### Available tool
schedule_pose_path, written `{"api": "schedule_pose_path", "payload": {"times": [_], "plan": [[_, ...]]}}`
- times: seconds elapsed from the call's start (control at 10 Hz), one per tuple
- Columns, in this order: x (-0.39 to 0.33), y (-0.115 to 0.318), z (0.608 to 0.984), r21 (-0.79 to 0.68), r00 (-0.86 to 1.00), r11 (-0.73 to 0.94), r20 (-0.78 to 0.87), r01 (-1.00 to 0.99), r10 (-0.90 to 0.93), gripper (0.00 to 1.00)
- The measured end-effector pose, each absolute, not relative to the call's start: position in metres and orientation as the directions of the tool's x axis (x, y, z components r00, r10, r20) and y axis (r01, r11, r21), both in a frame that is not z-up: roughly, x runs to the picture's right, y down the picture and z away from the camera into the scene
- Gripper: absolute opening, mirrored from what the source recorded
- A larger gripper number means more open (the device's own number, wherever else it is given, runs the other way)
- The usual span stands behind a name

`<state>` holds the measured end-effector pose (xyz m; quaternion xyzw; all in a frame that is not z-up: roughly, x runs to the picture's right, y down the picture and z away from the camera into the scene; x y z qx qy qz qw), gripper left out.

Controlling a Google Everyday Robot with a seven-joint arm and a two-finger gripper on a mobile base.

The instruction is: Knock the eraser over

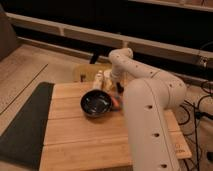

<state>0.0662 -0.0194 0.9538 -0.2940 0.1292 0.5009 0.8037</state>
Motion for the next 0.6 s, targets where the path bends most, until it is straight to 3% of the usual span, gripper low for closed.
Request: {"api": "schedule_pose_path", "payload": {"times": [0.6], "plan": [[0.0657,-0.0243,0.9524,-0.343,0.471,0.334,-0.497,-0.878,0.729,0.65]]}}
